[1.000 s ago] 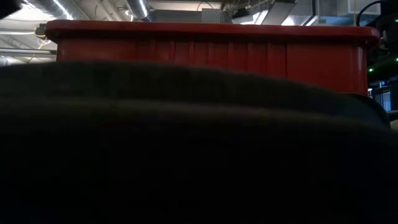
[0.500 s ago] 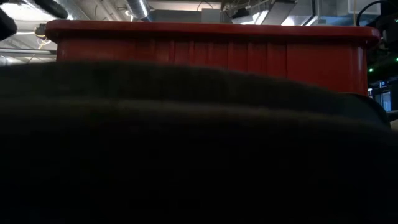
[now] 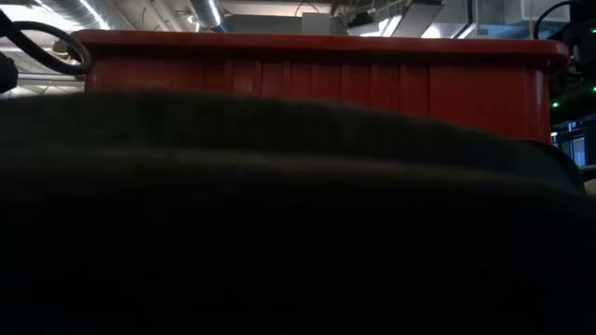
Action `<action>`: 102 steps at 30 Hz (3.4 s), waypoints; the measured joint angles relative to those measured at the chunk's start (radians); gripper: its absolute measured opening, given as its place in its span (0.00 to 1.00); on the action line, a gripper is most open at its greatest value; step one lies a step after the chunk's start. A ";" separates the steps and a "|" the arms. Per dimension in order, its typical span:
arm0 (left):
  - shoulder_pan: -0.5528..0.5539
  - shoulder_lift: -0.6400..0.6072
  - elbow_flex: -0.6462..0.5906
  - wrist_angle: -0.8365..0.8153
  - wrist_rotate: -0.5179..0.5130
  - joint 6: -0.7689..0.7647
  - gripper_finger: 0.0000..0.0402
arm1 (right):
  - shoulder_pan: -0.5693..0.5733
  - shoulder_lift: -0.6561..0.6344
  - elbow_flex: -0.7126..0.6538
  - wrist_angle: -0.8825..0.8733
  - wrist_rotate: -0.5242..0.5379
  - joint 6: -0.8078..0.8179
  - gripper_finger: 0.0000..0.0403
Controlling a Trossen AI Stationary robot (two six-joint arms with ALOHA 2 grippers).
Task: Pick and place slides into bin
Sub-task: Put the black slide into the red bin
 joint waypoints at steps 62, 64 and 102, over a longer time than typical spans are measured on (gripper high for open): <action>0.111 -0.255 0.714 -0.036 -0.831 0.193 0.01 | 0.000 0.000 0.000 0.000 0.000 0.000 0.79; 0.156 -0.256 0.760 -0.038 -0.898 0.331 0.01 | 0.000 0.000 0.000 0.000 0.000 0.000 0.79; 0.997 -0.254 0.253 -0.045 -1.217 1.233 0.01 | 0.000 0.000 0.000 0.000 0.002 0.156 0.79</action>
